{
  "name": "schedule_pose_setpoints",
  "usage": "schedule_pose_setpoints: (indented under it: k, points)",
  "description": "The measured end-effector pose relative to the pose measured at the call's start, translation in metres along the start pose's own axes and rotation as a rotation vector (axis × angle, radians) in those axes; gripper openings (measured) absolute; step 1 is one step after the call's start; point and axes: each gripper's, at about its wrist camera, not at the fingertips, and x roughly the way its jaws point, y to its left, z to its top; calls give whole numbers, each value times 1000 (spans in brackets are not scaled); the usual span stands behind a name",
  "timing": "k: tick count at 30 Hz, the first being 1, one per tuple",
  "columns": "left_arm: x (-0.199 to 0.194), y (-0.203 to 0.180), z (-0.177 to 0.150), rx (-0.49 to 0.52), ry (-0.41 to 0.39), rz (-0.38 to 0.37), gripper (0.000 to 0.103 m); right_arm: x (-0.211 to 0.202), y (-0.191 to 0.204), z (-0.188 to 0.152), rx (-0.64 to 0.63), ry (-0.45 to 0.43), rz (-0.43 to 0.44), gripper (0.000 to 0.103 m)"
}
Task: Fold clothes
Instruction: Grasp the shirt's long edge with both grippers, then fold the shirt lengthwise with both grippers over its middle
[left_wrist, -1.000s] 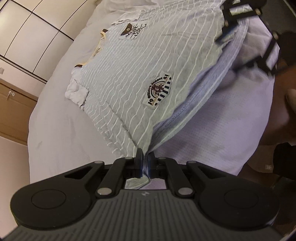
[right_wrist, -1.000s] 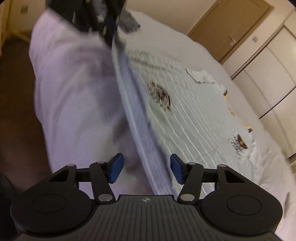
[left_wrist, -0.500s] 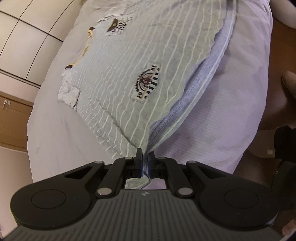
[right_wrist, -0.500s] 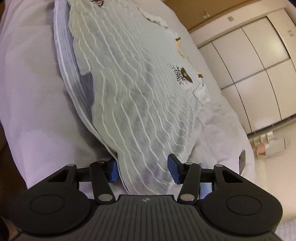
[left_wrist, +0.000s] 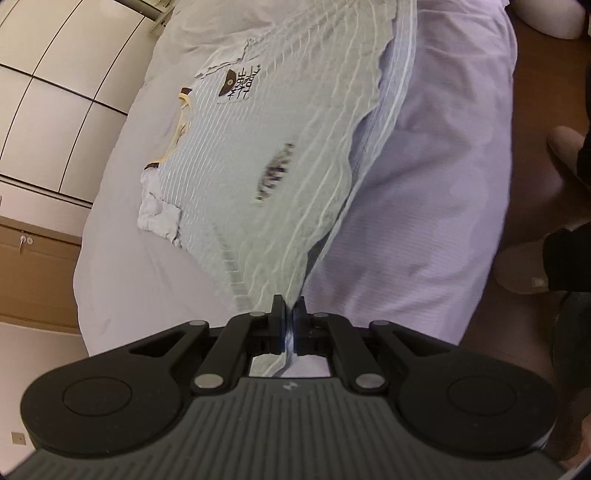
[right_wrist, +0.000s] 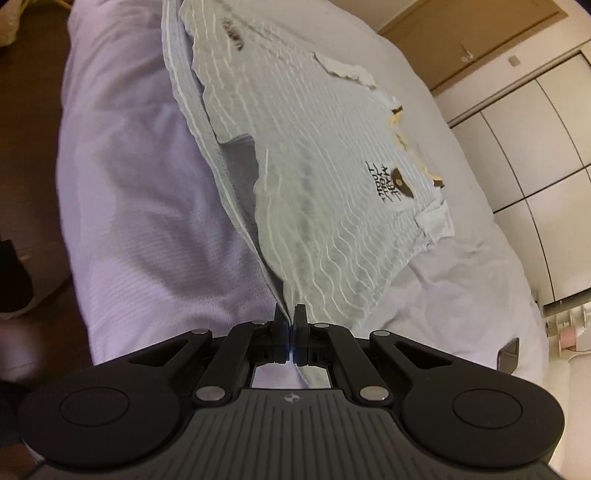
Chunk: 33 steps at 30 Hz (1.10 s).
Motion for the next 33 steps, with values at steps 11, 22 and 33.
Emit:
schedule_pose_setpoints:
  k: [11,22,33]
  points:
    - [-77,-38,-1,-101,78,-89,1,-66,14,-8,-12,15,166,0]
    - [-82,56,50,-178,113,-3,2,-101,-55,-16,8,-68,204,0]
    - [80,235,70,-190,35,-108,2,10,-219,63,15,-37,123,0]
